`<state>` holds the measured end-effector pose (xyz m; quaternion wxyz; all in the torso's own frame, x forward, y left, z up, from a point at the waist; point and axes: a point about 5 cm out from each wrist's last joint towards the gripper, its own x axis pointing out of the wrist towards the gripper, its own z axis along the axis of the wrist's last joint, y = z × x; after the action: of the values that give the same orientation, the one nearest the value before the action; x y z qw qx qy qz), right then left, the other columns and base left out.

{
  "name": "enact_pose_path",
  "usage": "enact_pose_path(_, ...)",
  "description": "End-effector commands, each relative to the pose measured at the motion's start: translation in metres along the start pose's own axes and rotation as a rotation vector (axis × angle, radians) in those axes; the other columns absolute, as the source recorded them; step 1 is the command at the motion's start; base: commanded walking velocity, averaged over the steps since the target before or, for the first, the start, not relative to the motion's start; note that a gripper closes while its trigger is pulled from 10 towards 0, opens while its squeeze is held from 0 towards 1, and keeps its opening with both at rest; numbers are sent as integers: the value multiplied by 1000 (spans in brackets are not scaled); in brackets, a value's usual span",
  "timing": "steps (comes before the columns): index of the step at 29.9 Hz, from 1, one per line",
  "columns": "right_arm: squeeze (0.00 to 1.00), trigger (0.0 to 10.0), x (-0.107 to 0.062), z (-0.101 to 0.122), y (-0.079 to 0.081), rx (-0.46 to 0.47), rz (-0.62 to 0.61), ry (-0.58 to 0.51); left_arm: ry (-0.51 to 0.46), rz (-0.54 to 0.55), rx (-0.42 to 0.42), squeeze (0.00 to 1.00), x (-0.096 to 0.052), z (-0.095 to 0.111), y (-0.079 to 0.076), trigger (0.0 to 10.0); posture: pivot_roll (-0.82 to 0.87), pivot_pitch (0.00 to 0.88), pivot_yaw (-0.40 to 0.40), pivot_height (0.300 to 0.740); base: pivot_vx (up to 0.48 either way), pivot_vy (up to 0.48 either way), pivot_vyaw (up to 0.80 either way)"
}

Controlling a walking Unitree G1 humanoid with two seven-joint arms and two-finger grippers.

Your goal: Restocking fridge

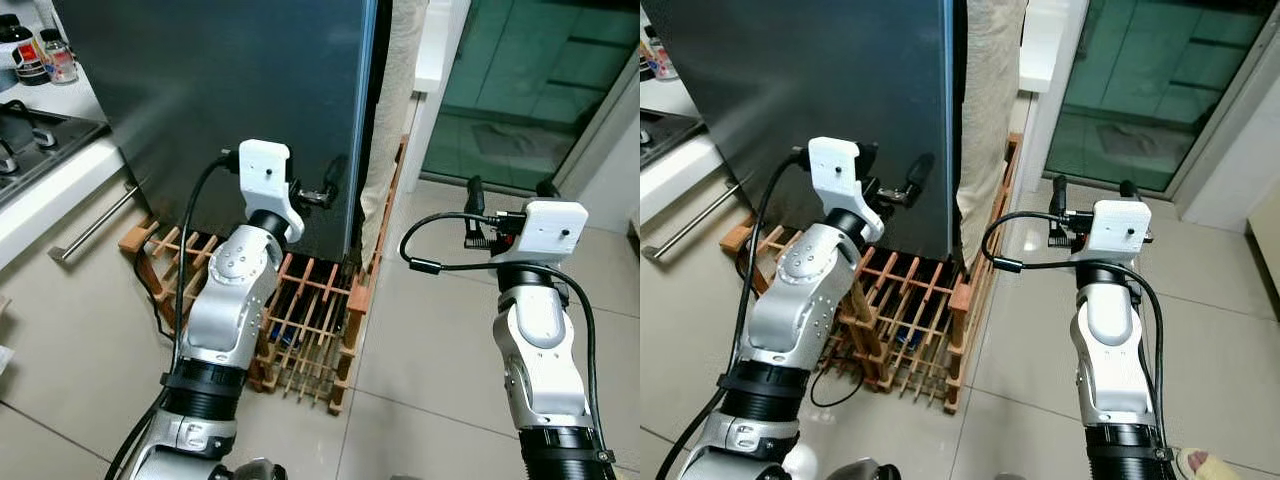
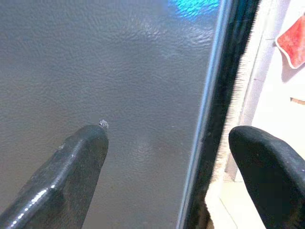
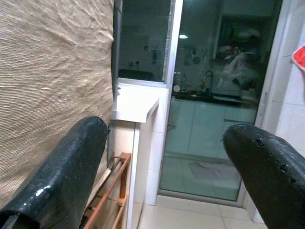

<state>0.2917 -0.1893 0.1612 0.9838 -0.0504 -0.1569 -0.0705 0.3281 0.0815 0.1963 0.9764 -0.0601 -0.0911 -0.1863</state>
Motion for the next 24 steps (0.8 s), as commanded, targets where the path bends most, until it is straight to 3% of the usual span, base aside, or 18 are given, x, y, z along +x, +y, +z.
enact_pose_path(1, 278, 10000, 1, 2, -2, -7, -4, -10, 14, -2, 15, 0, 0, -2, -1, 10000, -131, 46, 14, 732, 0, -469, 0)
enact_pose_path(10, 278, 10000, 1, 3, -2, -7, -9, -13, 50, 14, 14, 0, 5, -8, -2, 10000, -134, 51, 17, 732, 0, -452, 0)
enact_pose_path(14, 275, 10000, 0, 4, -2, -6, -12, -14, 57, 36, 13, 0, 8, -9, -1, 10000, -136, 56, 21, 732, 270, -393, 0)
enact_pose_path(21, 282, 10000, -2, 4, -2, -6, -18, -14, 50, 27, 52, 0, 9, -6, -2, 10000, -137, 62, 26, 732, 0, 0, 0)
enact_pose_path(24, 275, 10000, -2, 15, -6, -29, -38, -65, -26, 53, 14, 0, 3, 0, 6, 10000, -137, 66, 31, 732, 0, 0, 0)
